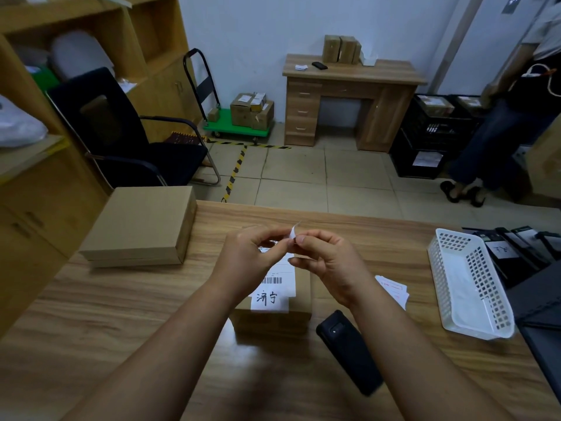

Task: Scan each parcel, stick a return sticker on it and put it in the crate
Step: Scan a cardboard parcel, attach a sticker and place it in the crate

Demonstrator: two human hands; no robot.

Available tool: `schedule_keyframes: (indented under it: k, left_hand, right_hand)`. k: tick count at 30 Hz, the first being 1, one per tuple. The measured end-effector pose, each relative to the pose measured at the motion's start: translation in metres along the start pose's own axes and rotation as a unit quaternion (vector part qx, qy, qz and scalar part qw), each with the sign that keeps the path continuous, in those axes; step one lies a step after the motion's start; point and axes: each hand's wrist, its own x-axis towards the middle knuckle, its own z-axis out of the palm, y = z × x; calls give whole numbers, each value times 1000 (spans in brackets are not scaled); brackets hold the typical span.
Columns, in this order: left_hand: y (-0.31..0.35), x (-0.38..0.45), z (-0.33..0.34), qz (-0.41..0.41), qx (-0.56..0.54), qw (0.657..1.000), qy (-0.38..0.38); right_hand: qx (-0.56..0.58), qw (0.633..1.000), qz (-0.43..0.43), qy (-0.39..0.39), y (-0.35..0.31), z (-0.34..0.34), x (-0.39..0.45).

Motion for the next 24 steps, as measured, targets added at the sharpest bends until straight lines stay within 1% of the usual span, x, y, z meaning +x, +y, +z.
schedule_keyframes:
  k: [7, 13, 24]
  left_hand:
    - [-4, 3, -2, 26, 48, 998, -13]
    - [-7, 12, -11, 31, 58, 998, -23]
    - [-22, 58, -34, 125, 28, 991, -48]
  right_hand:
    - [-28, 1000, -9, 11, -2, 4, 1]
    - [-43, 998, -22, 30, -5, 14, 9]
    - [-48, 991, -56, 116, -19, 43, 31]
